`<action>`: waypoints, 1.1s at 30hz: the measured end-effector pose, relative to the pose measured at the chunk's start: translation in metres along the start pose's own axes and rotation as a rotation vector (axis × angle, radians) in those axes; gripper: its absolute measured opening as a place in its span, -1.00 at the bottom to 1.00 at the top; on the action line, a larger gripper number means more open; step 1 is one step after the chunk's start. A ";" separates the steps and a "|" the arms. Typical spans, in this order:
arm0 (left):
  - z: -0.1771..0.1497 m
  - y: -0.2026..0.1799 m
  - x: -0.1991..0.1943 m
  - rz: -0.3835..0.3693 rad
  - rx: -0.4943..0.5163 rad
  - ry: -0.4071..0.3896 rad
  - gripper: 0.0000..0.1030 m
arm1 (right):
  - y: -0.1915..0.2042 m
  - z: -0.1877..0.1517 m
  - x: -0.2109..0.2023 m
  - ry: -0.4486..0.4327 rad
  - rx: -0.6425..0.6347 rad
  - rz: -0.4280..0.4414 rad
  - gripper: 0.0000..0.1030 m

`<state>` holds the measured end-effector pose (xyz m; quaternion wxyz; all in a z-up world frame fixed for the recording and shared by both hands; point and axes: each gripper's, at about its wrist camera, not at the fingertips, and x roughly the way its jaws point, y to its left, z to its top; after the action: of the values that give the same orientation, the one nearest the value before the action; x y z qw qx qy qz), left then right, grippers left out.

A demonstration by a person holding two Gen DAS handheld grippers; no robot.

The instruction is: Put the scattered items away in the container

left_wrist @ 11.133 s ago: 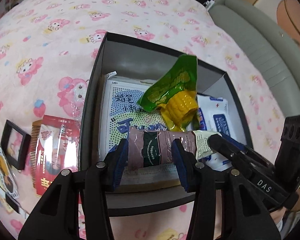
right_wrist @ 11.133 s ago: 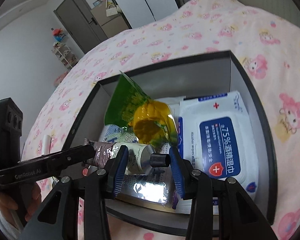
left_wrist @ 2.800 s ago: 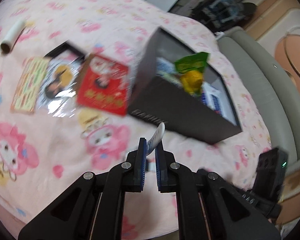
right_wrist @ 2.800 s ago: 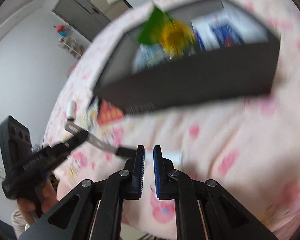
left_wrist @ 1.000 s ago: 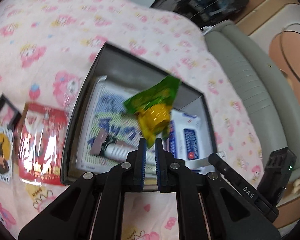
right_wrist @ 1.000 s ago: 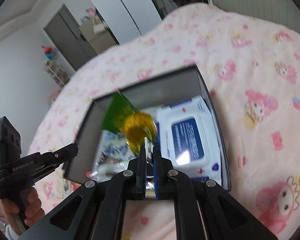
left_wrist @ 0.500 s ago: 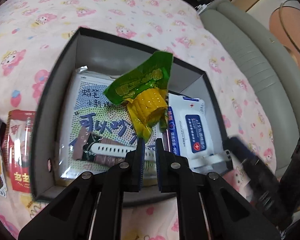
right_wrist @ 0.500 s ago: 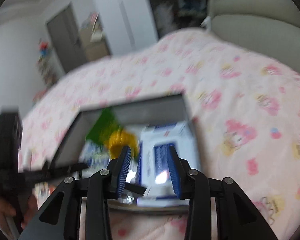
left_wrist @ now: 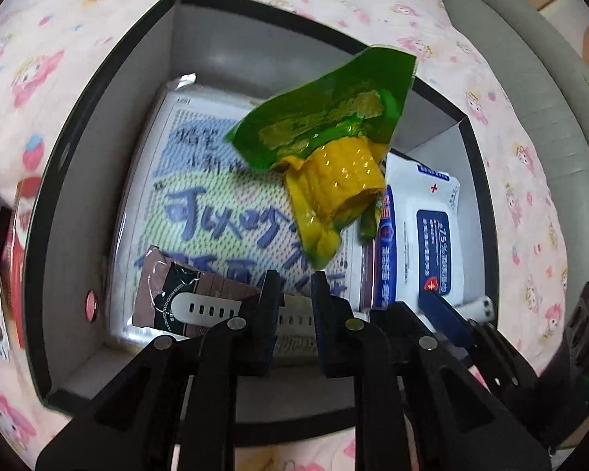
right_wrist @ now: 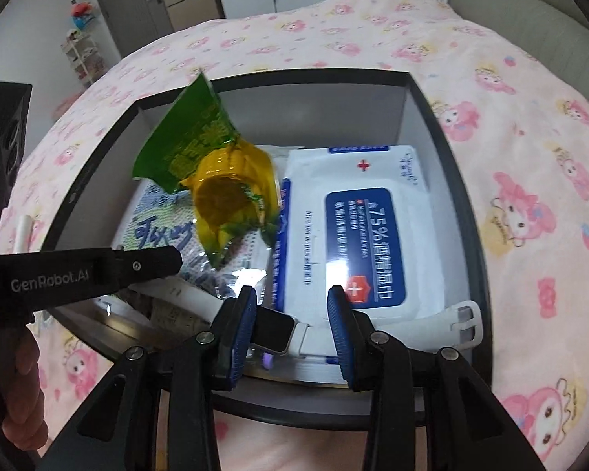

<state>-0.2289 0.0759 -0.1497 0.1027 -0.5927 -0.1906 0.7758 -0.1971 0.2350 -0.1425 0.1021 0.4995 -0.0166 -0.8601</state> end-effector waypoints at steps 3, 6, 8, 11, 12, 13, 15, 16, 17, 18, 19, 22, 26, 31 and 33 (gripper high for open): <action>-0.006 0.002 -0.007 -0.019 0.006 -0.002 -0.70 | 0.001 0.001 0.001 0.009 -0.008 0.044 -0.35; -0.007 -0.002 -0.011 -0.031 0.045 -0.041 -0.70 | 0.002 0.003 -0.003 -0.004 -0.008 0.026 -0.35; -0.008 -0.003 -0.010 -0.026 0.058 -0.049 -0.69 | 0.005 0.000 -0.007 -0.045 -0.017 -0.054 -0.35; -0.009 -0.002 -0.001 -0.015 0.064 -0.031 -0.69 | 0.000 -0.001 0.000 -0.015 0.011 -0.065 -0.32; -0.009 -0.002 0.001 -0.012 0.066 -0.026 -0.69 | -0.002 -0.002 0.003 0.004 0.024 -0.055 -0.30; -0.007 -0.002 -0.002 -0.014 0.072 -0.030 -0.69 | -0.004 -0.002 0.003 0.007 0.024 -0.049 -0.30; -0.010 -0.003 -0.008 -0.025 0.083 -0.044 -0.68 | -0.004 -0.003 -0.002 0.005 0.019 -0.040 -0.30; -0.010 -0.004 -0.012 -0.027 0.093 -0.063 -0.66 | -0.003 -0.004 -0.005 0.004 0.016 -0.036 -0.30; -0.011 -0.006 -0.017 -0.029 0.103 -0.082 -0.63 | -0.003 -0.004 -0.009 0.000 0.020 -0.032 -0.30; -0.011 -0.009 -0.023 -0.020 0.118 -0.110 -0.58 | -0.002 -0.004 -0.014 -0.006 0.025 -0.027 -0.30; -0.012 -0.010 -0.032 -0.015 0.129 -0.142 -0.55 | -0.002 -0.004 -0.019 -0.013 0.029 -0.022 -0.30; -0.016 -0.016 -0.060 -0.018 0.153 -0.239 -0.33 | 0.002 -0.003 -0.042 -0.054 0.023 -0.013 -0.15; -0.019 -0.027 -0.104 0.001 0.193 -0.381 0.13 | 0.015 0.003 -0.074 -0.135 0.019 -0.038 0.23; -0.022 -0.032 -0.156 0.021 0.249 -0.526 0.56 | 0.028 0.022 -0.123 -0.282 0.052 -0.082 0.60; -0.027 -0.030 -0.174 0.031 0.244 -0.574 0.80 | 0.038 0.023 -0.140 -0.321 0.045 -0.099 0.68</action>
<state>-0.1570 0.0407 0.0100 0.1033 -0.3357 -0.1081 0.9300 -0.1442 0.2232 -0.0061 0.0446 0.3581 -0.0274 -0.9322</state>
